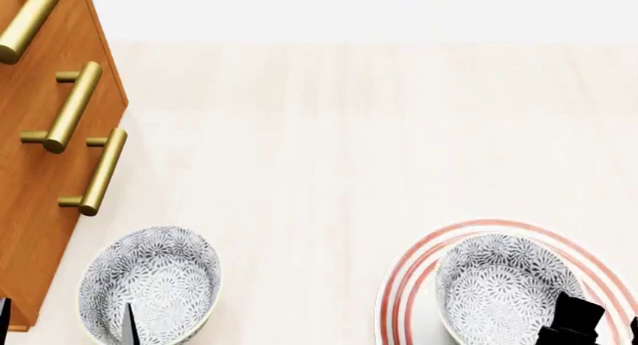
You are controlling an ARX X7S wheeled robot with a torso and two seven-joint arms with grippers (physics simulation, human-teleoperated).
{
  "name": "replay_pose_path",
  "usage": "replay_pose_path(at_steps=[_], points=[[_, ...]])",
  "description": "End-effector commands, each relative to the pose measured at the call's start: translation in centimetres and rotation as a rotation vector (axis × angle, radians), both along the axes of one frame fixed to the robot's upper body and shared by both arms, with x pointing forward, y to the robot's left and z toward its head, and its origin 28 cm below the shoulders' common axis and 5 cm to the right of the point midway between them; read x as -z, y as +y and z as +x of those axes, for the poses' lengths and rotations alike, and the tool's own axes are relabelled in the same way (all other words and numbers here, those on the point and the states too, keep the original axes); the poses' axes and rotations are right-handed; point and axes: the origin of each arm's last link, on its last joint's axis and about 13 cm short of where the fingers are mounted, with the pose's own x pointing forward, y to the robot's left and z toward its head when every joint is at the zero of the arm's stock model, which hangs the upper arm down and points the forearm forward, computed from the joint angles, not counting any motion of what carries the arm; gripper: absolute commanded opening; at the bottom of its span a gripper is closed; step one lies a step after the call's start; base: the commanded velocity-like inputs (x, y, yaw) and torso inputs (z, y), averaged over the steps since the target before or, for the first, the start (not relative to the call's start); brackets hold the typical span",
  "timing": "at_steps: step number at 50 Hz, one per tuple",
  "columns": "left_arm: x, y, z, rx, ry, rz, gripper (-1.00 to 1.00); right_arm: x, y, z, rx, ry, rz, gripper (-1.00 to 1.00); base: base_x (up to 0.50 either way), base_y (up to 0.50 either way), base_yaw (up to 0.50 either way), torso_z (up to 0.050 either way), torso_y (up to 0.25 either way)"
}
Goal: Pick up the bowl and put it in the front on the plate.
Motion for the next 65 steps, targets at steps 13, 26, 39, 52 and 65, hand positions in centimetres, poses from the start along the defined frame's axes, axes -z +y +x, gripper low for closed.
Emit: replay_pose_path(at_steps=[13, 26, 39, 52, 65], points=[[-0.3, 0.0, 0.2, -0.009, -0.009, -0.002, 1.0, -6.0, -0.8, 0.1, 0.083, -0.238, -0.071, 1.0, 0.0, 0.0, 0.0, 0.0, 0.0], [-1.6, 0.7, 0.6, -0.056, -0.055, -0.024, 1.0, -5.4, 2.4, -1.8, 0.27, -0.302, -0.16, 1.0, 0.0, 0.0, 0.0, 0.0, 0.0], [-4.5, 4.1, 0.6, -0.255, -0.177, -0.029, 1.0, -1.4, 4.7, -1.8, 0.409, -0.586, -0.345, 1.0, 0.0, 0.0, 0.0, 0.0, 0.0], [-5.7, 7.9, 0.1, -0.517, -0.283, -0.026, 1.0, -0.1, 4.7, -1.2, 0.565, -0.68, -0.415, 1.0, 0.0, 0.0, 0.0, 0.0, 0.0], [-7.6, 9.4, -0.2, -0.611, -0.391, -0.044, 1.0, -1.4, 3.6, -0.3, 0.757, -0.827, -0.463, 1.0, 0.0, 0.0, 0.0, 0.0, 0.0]])
